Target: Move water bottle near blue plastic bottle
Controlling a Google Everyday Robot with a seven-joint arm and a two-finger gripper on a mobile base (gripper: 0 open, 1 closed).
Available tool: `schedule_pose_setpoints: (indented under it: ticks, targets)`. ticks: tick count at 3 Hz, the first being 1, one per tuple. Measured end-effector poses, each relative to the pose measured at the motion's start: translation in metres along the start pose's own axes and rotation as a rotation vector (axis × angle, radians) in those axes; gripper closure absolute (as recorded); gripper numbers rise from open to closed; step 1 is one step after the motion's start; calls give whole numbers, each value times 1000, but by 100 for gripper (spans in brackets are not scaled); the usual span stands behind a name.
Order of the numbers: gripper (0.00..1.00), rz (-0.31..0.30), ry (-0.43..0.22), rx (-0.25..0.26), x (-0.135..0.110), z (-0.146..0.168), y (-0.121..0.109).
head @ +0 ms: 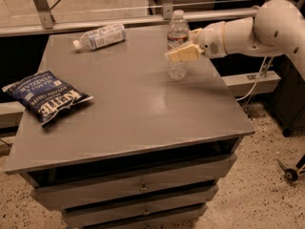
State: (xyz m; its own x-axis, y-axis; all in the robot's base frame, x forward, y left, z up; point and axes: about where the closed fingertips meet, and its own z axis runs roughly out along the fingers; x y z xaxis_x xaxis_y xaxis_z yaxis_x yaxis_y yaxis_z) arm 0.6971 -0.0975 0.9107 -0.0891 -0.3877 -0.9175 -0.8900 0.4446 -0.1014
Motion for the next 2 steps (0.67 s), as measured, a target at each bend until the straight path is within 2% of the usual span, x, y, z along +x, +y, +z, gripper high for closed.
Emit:
schedule_pose_setpoints:
  ticks: [1,2]
  targets:
    - [72,-1,-54,26,-18,-21,-7]
    - [96,-38,-118,66,-48,-55,-16]
